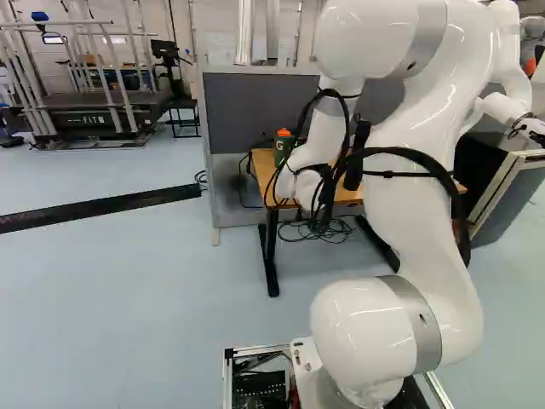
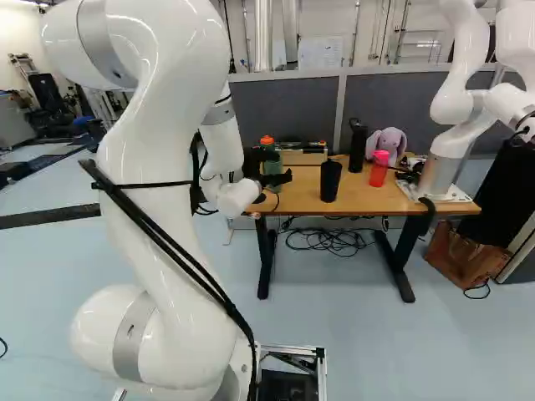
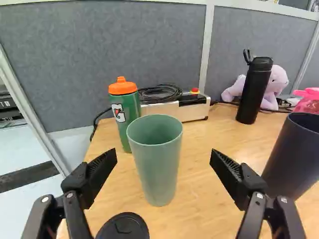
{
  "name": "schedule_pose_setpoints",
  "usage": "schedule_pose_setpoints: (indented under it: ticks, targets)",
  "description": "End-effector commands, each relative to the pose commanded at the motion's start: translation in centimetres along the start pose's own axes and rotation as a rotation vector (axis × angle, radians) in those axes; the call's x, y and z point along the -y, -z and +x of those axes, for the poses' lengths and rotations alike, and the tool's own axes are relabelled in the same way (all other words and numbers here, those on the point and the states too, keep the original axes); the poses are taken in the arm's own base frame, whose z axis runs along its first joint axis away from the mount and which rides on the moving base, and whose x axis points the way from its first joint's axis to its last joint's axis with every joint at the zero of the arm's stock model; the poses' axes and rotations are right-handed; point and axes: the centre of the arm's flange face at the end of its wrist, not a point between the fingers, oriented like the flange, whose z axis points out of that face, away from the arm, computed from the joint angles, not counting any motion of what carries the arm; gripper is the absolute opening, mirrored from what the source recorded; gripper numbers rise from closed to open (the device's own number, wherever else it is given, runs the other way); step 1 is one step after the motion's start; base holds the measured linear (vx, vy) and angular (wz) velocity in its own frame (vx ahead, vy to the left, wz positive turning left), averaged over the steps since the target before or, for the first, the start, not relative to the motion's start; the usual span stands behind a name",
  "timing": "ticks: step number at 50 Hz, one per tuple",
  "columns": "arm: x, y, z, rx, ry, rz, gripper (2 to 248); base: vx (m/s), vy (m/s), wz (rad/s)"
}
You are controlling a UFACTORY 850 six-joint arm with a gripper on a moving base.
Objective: Place the green cup on the table
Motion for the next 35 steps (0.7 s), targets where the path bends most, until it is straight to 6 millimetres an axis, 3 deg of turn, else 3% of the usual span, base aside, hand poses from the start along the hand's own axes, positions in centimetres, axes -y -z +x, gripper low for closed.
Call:
schedule_pose_setpoints:
  ticks: [35]
  targets:
    - [-0.8,7.3,-0.3,0.040,0.012,0.016,247,0.000,0.000,0.000]
